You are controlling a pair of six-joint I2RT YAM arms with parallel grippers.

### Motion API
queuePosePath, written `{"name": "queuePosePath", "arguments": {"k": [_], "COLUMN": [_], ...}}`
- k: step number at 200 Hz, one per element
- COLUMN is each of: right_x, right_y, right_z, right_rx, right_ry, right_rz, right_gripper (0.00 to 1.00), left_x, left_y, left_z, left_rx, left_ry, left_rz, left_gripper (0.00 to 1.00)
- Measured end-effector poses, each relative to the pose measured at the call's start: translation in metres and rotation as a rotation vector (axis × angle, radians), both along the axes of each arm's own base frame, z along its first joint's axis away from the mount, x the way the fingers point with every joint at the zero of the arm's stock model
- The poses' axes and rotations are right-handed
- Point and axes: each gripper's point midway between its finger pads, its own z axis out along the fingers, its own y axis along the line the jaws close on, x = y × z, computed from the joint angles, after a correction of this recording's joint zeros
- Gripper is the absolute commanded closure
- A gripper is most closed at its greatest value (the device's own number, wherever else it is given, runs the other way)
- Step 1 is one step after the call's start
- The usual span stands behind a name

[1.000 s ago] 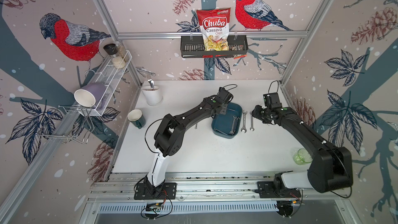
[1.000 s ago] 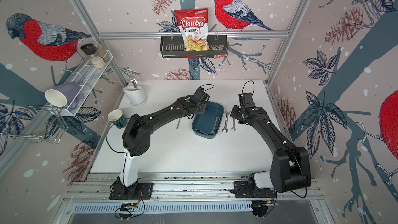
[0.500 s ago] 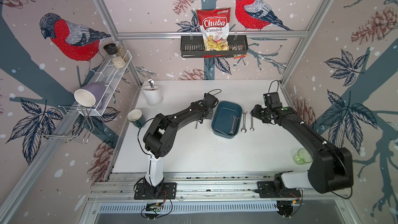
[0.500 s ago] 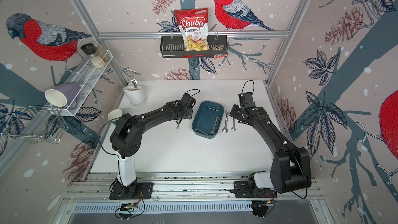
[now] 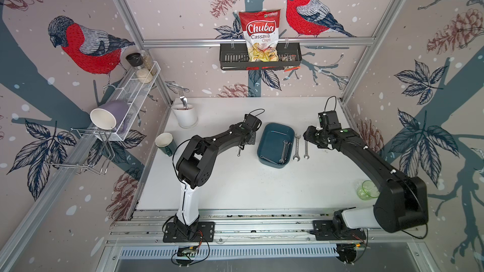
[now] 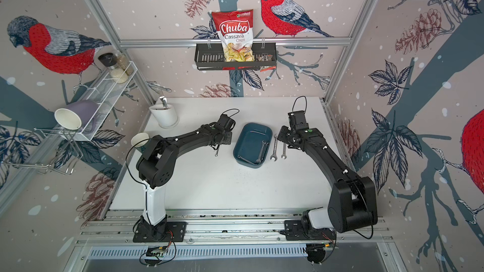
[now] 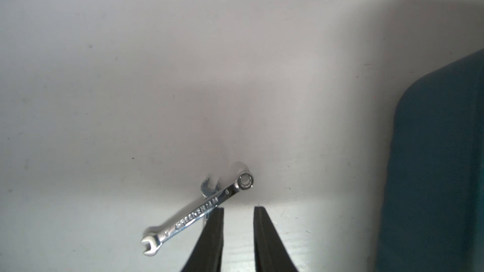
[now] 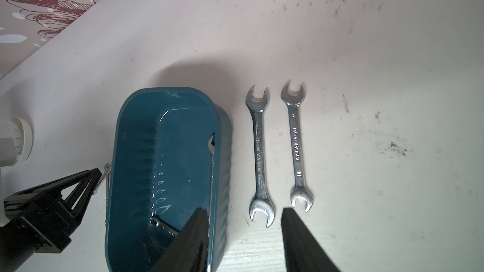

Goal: Take out the wrench from the storage box
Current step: Adjust the wrench at the center of the board.

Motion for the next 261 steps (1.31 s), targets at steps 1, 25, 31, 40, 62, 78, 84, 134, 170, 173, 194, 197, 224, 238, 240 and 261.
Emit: {"name": "queuePosePath", "arguments": {"k": [1,25,31,40,62,78,84,134,170,173,194,197,224,238,240,261], "right_x": [0.0,0.001,0.001,0.002,0.002,0.003,0.003,0.003,0.003,0.003,0.003,0.003,0.002,0.002,0.002,0.002], "right_y": [0.0,0.002,0.003,0.004,0.005,0.005,0.005,0.006,0.007,0.007,0.007,0.007,0.008,0.008,0.008,0.008], "right_z": [0.0,0.0,0.002,0.003,0.004,0.005,0.005,0.005,0.005,0.005,0.005,0.005,0.005,0.005,0.005,0.005], "right_rx": [0.0,-0.001,0.0,0.001,0.001,0.002,0.001,0.0,0.0,0.0,-0.001,-0.001,-0.001,-0.001,-0.001,-0.001], "right_ry": [0.0,0.0,-0.003,-0.007,-0.008,-0.01,-0.01,-0.006,-0.007,-0.007,-0.007,-0.007,-0.006,-0.006,-0.006,-0.006], "right_rz": [0.0,0.006,0.008,0.01,0.012,0.012,0.012,0.015,0.015,0.015,0.016,0.016,0.018,0.018,0.018,0.018], "right_gripper": [0.49,0.49,0.49,0.49,0.49,0.49,0.49,0.49,0.49,0.49,0.49,0.49,0.49,0.49,0.49,0.49], "left_x": [0.0,0.006,0.007,0.008,0.009,0.006,0.006,0.002,-0.003,-0.003,-0.006,-0.007,-0.017,-0.024,-0.025,-0.037], "left_y": [0.0,0.016,0.022,0.03,0.046,0.054,0.056,0.059,0.059,0.059,0.057,0.057,0.055,0.055,0.055,0.057], "left_z": [0.0,-0.007,-0.011,-0.015,-0.023,-0.029,-0.03,-0.032,-0.034,-0.034,-0.032,-0.032,-0.032,-0.034,-0.034,-0.036], "left_rx": [0.0,0.004,0.008,0.013,0.022,0.029,0.028,0.02,0.015,0.014,-0.002,-0.006,-0.028,-0.042,-0.043,-0.057], "left_ry": [0.0,0.007,0.013,0.021,0.03,0.048,0.052,0.051,0.06,0.06,0.062,0.062,0.072,0.083,0.084,0.1], "left_rz": [0.0,0.033,0.044,0.059,0.083,0.081,0.079,0.034,0.005,0.005,-0.012,-0.014,-0.042,-0.058,-0.058,-0.07], "left_gripper": [0.68,0.65,0.64,0.62,0.6,0.59,0.59,0.6,0.61,0.61,0.62,0.61,0.62,0.62,0.62,0.62]}}
